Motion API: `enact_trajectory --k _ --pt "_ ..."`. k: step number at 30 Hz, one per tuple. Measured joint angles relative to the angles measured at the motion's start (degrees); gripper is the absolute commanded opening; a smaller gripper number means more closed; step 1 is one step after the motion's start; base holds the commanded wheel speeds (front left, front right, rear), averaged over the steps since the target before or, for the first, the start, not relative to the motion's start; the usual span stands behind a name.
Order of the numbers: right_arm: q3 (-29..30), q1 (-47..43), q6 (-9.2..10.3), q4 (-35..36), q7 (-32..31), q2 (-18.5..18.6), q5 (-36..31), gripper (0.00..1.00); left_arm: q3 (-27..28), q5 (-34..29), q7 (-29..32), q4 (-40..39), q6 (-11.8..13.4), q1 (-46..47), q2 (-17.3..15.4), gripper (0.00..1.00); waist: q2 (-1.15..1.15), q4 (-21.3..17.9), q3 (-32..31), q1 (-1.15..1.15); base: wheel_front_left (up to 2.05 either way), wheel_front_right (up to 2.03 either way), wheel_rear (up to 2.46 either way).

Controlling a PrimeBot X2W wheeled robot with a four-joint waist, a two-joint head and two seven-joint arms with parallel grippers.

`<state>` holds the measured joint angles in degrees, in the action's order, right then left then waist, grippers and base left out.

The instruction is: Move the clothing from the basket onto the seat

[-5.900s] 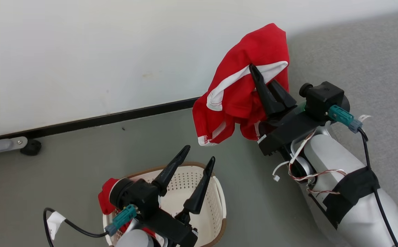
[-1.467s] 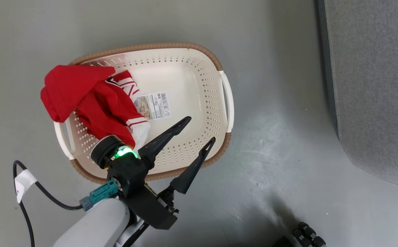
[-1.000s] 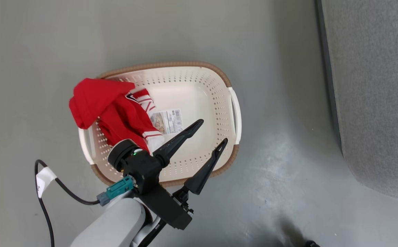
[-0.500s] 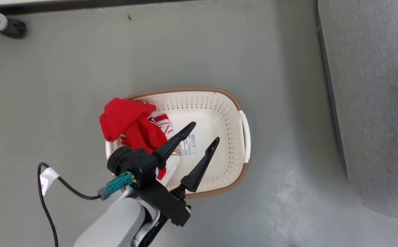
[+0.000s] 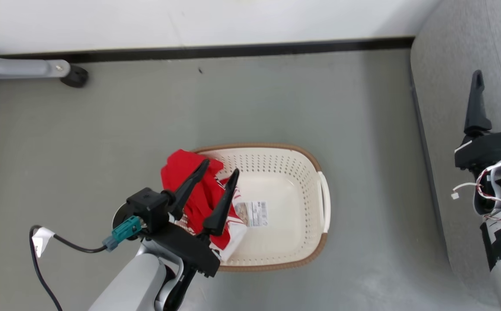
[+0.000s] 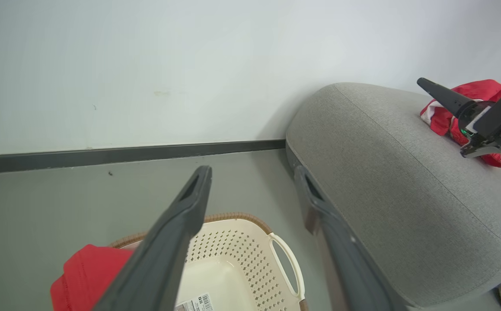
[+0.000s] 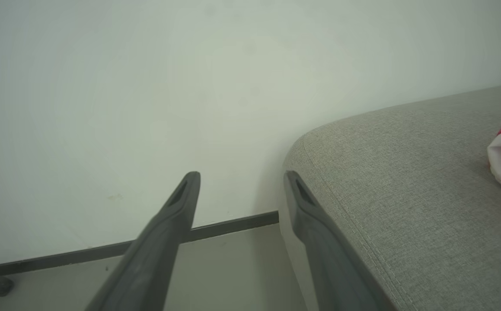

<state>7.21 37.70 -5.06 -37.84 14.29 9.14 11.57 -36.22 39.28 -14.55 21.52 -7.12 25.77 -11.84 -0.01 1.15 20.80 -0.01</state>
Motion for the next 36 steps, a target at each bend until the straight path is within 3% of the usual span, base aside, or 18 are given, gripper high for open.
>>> enact_trajectory --k 9,17,36 --pt "-2.7 -3.3 -1.08 1.1 0.0 -2.3 0.5 1.0 5.4 -0.4 0.0 3.8 1.2 -1.7 1.1 1.0 0.0 3.0 -5.2 0.0 0.0 0.0 0.0" --pt "-8.3 -7.5 -1.52 2.4 0.0 -3.5 -1.7 1.0 10.1 -2.1 0.0 6.2 4.2 -4.7 1.1 1.0 0.0 5.0 -9.9 0.0 0.0 0.0 0.0" --pt "-13.5 -18.4 -1.59 7.6 0.0 -5.5 -1.8 1.0 16.1 -8.0 0.0 5.4 7.6 -12.3 0.7 1.0 0.0 6.2 -17.4 0.0 0.0 0.0 0.0"
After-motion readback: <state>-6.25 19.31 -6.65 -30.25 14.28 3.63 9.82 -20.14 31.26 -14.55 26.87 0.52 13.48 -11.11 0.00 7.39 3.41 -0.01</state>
